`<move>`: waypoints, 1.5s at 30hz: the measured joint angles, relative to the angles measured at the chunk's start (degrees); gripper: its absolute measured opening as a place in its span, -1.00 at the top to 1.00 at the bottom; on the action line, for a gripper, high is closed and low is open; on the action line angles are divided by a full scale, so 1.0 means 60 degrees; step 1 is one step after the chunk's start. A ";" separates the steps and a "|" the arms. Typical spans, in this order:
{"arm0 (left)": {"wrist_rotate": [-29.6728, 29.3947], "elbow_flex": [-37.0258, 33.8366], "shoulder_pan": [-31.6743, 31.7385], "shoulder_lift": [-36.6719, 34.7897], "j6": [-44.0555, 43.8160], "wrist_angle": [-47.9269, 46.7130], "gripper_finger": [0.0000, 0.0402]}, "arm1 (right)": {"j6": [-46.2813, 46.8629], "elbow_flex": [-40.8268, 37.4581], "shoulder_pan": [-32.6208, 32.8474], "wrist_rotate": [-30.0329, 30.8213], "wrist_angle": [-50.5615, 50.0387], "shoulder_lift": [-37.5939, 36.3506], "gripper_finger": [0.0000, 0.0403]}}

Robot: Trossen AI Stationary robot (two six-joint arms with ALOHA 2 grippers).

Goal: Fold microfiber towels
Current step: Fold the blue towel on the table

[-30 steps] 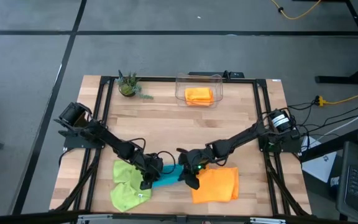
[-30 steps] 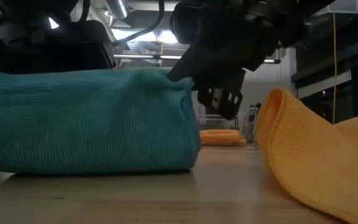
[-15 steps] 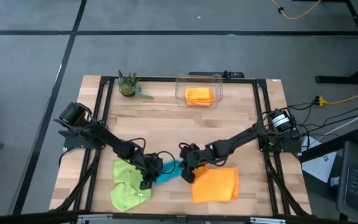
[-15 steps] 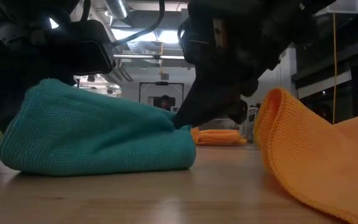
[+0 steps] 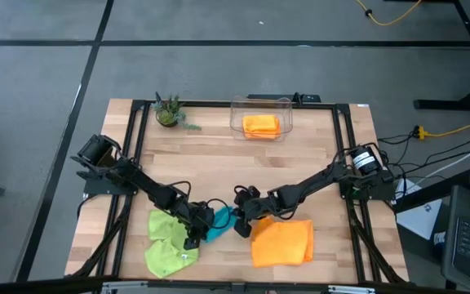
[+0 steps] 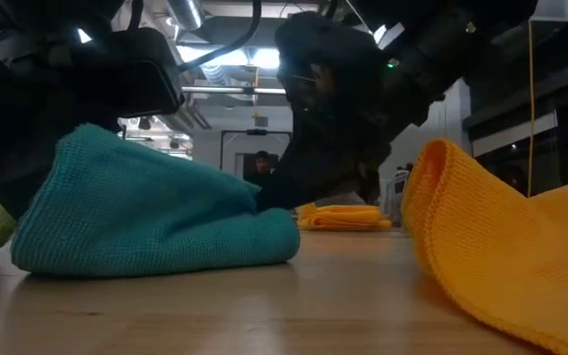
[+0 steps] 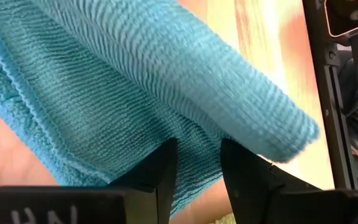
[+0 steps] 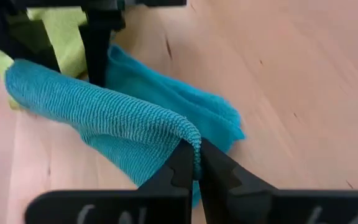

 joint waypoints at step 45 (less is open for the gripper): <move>-0.0119 0.0015 -0.0015 -0.0015 -0.0030 0.0052 0.41 | -0.2890 0.4554 0.0705 0.1722 -0.5761 0.0770 0.46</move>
